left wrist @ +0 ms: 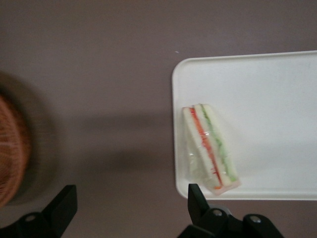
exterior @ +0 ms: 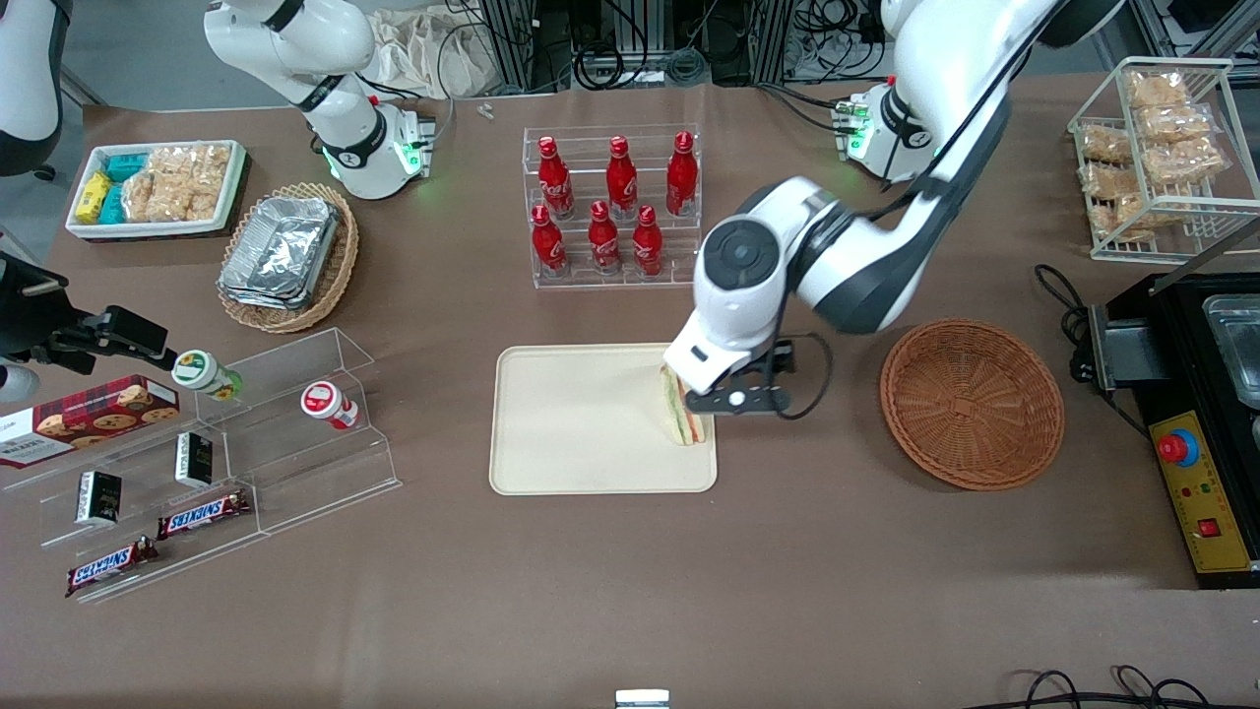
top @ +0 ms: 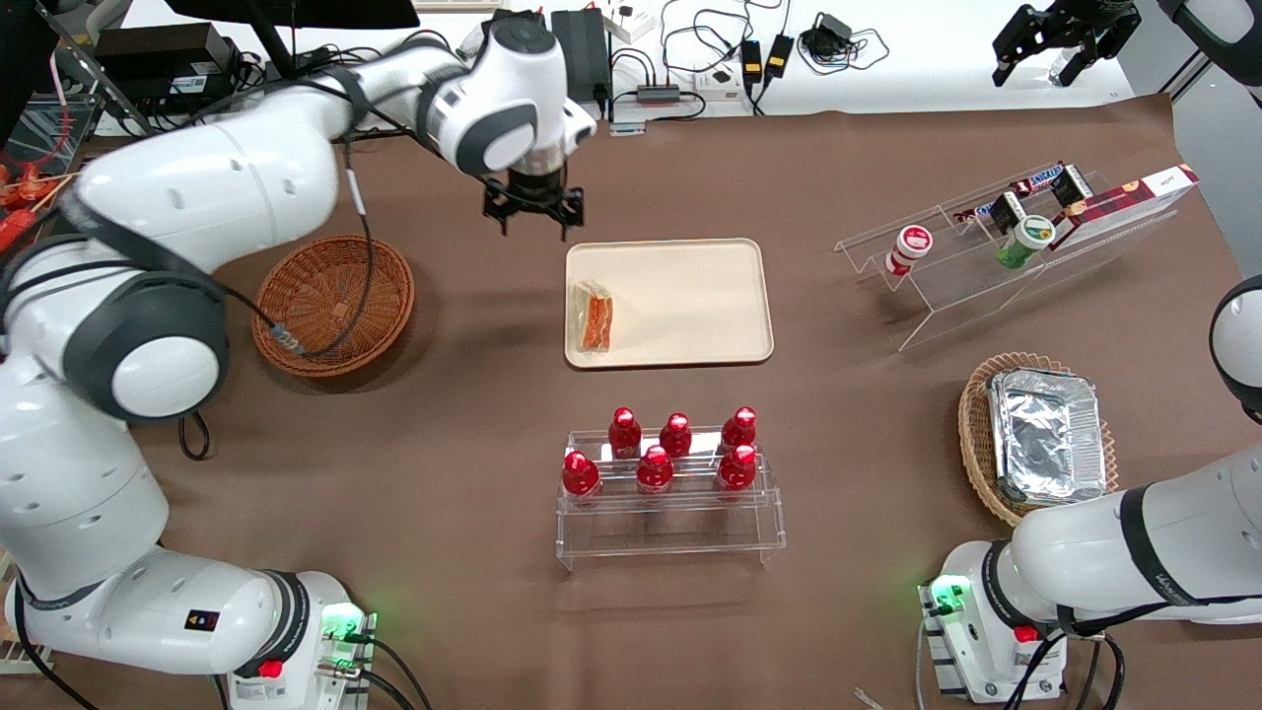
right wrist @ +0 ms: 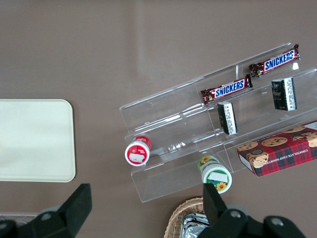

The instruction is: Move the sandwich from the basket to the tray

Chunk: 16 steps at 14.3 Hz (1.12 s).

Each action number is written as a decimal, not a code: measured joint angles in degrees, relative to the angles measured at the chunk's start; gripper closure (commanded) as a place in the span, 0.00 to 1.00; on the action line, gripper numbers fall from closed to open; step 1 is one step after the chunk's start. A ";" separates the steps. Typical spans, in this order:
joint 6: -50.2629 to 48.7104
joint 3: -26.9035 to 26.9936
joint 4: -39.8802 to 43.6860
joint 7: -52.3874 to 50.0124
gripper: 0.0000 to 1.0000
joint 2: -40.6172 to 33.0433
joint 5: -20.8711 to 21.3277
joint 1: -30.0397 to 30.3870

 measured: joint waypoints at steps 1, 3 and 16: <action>-2.22 0.01 0.28 1.84 0.00 -1.46 -0.44 1.01; -6.18 0.09 1.40 6.27 0.00 -3.22 -2.59 3.87; -26.61 18.48 4.12 39.53 0.00 -20.19 -17.05 12.98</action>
